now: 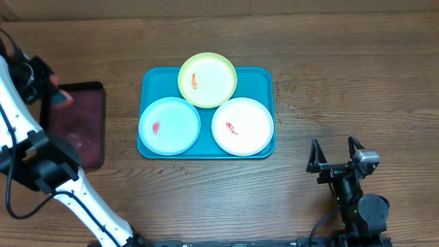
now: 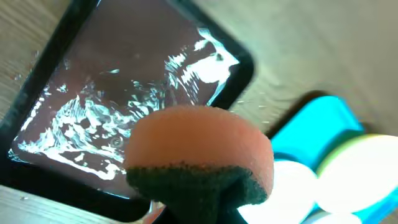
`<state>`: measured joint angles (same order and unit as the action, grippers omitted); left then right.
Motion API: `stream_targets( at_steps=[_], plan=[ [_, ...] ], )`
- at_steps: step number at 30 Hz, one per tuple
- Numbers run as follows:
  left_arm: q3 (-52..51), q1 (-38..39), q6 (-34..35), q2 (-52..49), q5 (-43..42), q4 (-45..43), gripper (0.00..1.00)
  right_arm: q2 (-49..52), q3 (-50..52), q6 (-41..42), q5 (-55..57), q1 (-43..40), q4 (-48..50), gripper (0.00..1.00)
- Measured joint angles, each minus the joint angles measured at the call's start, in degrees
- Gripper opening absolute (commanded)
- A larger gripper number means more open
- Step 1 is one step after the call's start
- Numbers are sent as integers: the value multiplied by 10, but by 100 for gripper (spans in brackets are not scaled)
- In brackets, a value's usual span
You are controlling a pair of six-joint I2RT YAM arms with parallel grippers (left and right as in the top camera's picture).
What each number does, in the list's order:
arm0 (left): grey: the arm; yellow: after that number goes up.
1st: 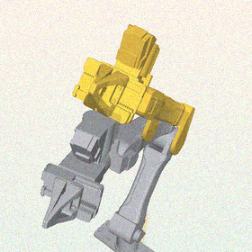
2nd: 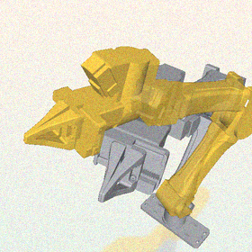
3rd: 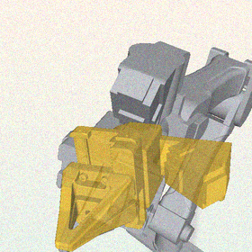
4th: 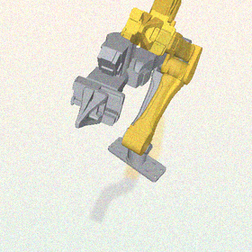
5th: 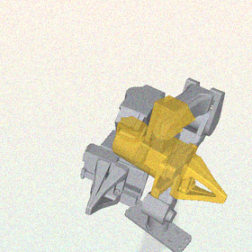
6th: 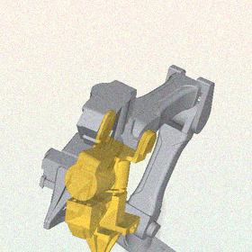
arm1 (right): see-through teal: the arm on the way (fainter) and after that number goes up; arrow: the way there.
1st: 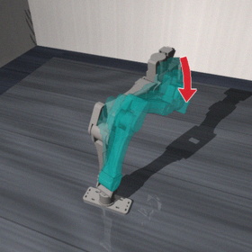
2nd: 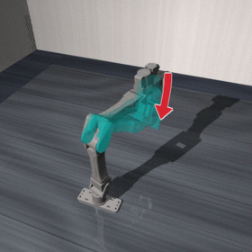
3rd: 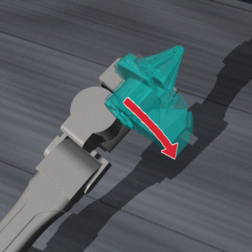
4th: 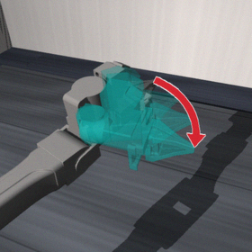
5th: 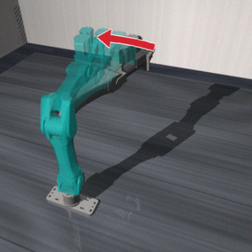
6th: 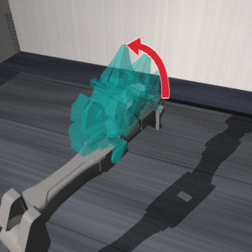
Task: Clean dirty plates on tray and stack at the side
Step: 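Lift the sponge with the left gripper off the dark tray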
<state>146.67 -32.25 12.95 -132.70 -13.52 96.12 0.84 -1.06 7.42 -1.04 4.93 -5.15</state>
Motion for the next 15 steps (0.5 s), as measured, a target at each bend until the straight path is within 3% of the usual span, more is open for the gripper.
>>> stream_targets(
  at_steps=[7, 15],
  plan=[
    [-8, 0, 9, 32, 75, -5, 4, 0, 0, 0, 0, 0, 0, 100],
    [-220, 0, 16, 26, 114, -78, 4, 0, 0, 0, 0, 0, 0, 100]
  ],
)
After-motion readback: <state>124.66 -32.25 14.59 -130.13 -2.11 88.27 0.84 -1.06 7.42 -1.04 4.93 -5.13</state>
